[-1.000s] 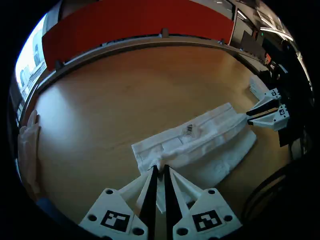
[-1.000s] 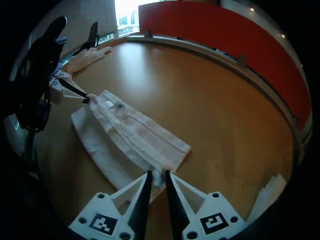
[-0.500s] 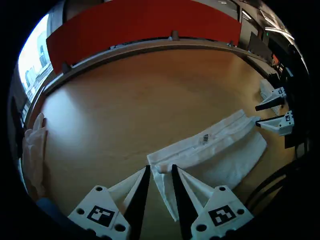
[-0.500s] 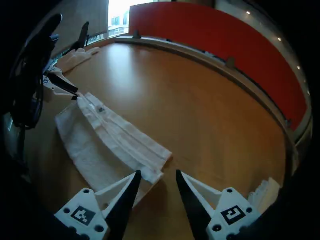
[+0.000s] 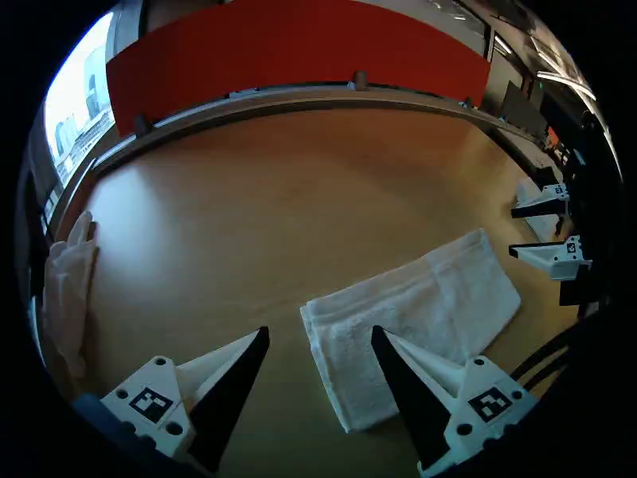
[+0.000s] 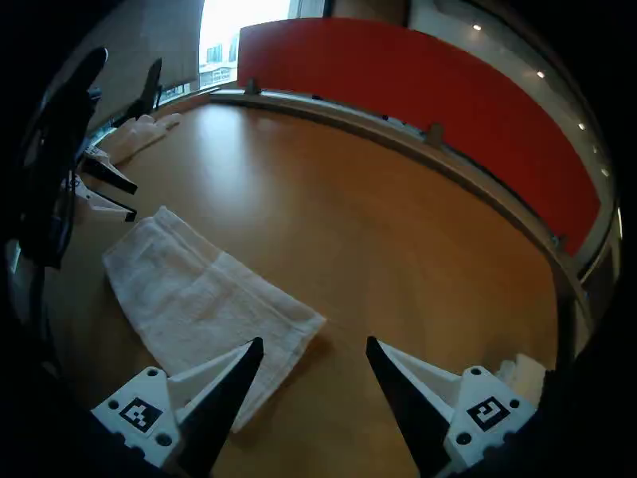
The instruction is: Fold towel
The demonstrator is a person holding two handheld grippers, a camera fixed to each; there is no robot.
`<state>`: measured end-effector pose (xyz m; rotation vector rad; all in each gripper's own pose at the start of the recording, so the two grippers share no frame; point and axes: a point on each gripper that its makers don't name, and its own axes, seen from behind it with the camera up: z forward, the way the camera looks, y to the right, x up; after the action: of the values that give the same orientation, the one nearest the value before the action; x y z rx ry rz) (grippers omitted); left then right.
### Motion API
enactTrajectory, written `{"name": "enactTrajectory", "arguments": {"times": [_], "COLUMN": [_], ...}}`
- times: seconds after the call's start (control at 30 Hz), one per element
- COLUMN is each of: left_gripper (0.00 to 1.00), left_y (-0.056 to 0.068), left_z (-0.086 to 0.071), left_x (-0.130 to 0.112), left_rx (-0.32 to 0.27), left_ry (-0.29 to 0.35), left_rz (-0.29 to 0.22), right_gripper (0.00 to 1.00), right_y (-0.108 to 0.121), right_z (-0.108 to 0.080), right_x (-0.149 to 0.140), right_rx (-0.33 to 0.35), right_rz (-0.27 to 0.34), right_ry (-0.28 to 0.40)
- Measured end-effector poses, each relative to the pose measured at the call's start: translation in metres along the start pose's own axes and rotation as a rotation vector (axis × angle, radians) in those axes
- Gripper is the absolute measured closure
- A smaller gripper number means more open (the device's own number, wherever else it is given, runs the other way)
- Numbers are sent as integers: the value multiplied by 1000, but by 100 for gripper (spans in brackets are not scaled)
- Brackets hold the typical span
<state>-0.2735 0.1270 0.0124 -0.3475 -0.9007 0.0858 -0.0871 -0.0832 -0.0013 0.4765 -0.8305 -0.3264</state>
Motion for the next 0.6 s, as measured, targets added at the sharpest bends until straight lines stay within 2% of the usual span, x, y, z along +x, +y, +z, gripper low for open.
{"name": "enactTrajectory", "arguments": {"times": [0.27, 0.6], "left_gripper": [3, 3], "left_y": [-2, 8], "left_z": [-21, -46], "left_x": [-24, -67], "left_rx": [22, 28], "left_ry": [-8, -40], "left_rz": [-12, -40], "right_gripper": [0, 0], "right_y": [-16, -41], "right_z": [-20, -39], "right_x": [-16, -47], "right_rx": [21, 50], "right_rz": [23, 38], "right_ry": [8, -18]}}
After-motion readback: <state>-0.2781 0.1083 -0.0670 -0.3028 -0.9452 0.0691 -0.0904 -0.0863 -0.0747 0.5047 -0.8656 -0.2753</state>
